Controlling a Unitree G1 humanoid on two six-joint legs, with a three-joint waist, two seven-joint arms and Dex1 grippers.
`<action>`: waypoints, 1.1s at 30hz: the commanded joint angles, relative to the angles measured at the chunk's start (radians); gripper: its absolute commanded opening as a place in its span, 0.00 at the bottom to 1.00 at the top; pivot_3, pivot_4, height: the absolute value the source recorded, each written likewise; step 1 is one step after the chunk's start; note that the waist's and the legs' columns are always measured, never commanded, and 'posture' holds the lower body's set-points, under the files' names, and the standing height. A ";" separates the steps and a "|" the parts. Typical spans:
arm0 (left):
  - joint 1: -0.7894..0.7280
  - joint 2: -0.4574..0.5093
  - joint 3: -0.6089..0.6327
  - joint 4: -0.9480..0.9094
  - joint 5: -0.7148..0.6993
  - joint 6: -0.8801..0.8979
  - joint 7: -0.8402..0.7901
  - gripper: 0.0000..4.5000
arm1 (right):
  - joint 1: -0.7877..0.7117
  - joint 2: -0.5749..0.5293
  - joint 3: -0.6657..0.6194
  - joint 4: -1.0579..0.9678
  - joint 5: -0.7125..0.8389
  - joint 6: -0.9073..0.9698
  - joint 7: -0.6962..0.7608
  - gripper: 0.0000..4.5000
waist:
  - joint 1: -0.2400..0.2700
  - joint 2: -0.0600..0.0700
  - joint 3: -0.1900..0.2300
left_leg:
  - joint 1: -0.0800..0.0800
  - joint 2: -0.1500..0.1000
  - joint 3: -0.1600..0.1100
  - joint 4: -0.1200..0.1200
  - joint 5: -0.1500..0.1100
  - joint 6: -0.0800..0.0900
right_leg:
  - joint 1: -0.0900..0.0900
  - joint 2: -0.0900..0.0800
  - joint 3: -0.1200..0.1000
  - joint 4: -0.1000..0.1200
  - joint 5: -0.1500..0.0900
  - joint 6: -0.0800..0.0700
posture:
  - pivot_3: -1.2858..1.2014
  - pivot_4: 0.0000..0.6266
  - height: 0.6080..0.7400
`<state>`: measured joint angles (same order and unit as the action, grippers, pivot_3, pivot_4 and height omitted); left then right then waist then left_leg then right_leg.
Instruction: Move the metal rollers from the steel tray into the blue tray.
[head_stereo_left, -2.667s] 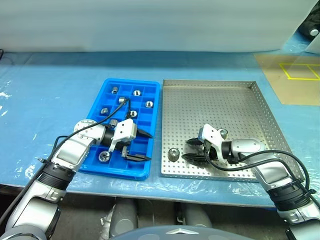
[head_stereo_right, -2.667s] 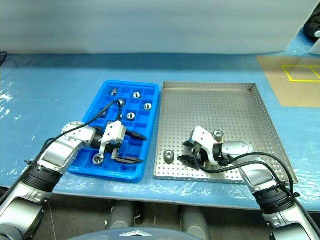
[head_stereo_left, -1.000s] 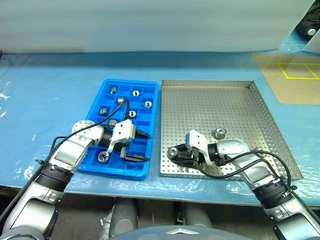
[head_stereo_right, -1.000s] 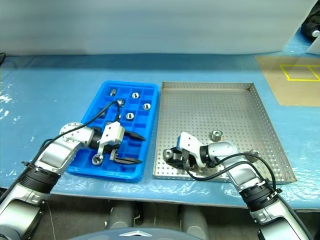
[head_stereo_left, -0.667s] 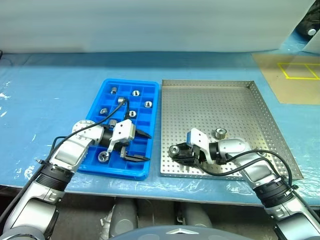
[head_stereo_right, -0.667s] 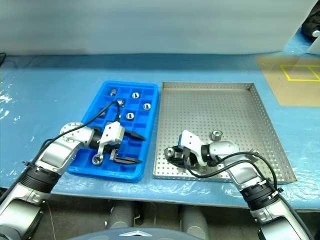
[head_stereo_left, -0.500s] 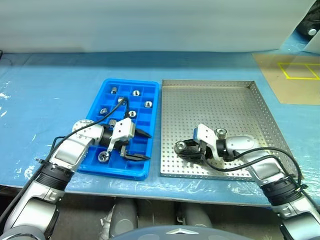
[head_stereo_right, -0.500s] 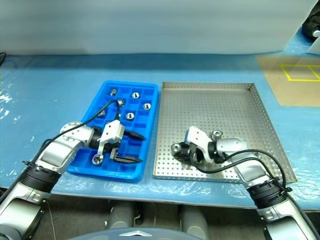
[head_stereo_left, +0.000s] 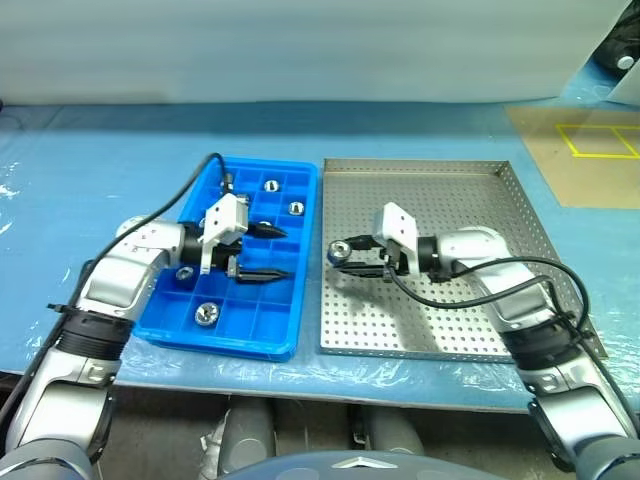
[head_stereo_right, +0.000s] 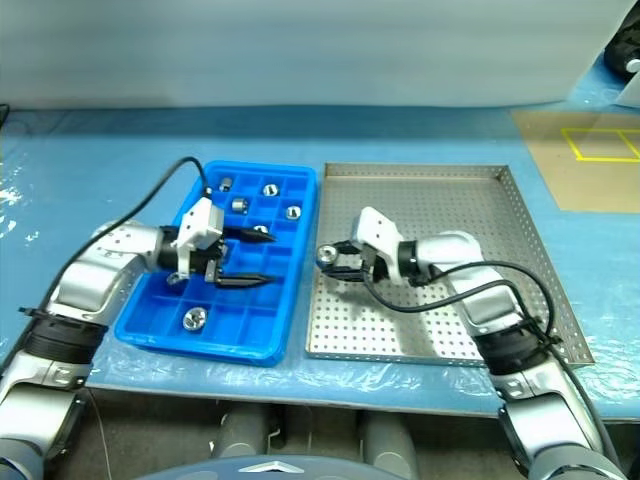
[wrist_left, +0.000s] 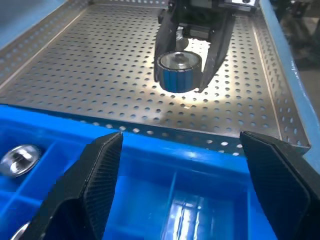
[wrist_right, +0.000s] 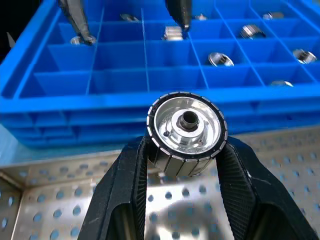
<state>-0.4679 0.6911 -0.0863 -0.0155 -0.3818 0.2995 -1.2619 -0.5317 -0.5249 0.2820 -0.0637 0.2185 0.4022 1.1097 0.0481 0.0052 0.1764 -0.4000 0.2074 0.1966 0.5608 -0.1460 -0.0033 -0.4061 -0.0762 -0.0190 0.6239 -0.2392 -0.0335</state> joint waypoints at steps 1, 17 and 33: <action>0.057 0.059 0.080 -0.054 -0.009 0.006 0.030 0.88 | -0.074 0.048 0.039 0.085 -0.016 -0.083 0.041 0.35 | 0.002 0.000 0.000 | -0.002 0.000 0.000 0.000 0.000 0.000 | -0.001 0.000 0.000 0.000 0.000 0.000 | 0.55 0.24 1.00; 0.372 0.154 0.342 -0.256 -0.043 0.076 0.217 0.88 | -0.322 0.310 0.065 0.605 -0.123 -0.415 0.036 0.35 | 0.086 -0.001 0.000 | -0.005 0.002 -0.003 0.001 0.000 -0.001 | -0.003 -0.001 -0.004 0.001 0.000 -0.001 | 0.64 0.24 1.00; 0.297 0.148 0.284 -0.224 -0.041 0.092 0.220 0.88 | -0.237 0.278 0.073 0.419 -0.074 -0.310 0.126 0.35 | 0.105 -0.001 0.000 | -0.006 0.001 -0.004 0.000 0.001 -0.002 | -0.003 -0.001 -0.004 0.000 0.000 -0.001 | 0.61 0.24 1.00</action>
<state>-0.1552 0.8253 0.1933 -0.2378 -0.4133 0.3978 -1.0358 -0.7785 -0.2428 0.3577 0.4414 0.1023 0.0519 1.2004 0.1529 0.0042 0.1768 -0.4059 0.2083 0.1924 0.5612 -0.1452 -0.0050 -0.4087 -0.0767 -0.0234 0.6240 -0.2396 -0.0340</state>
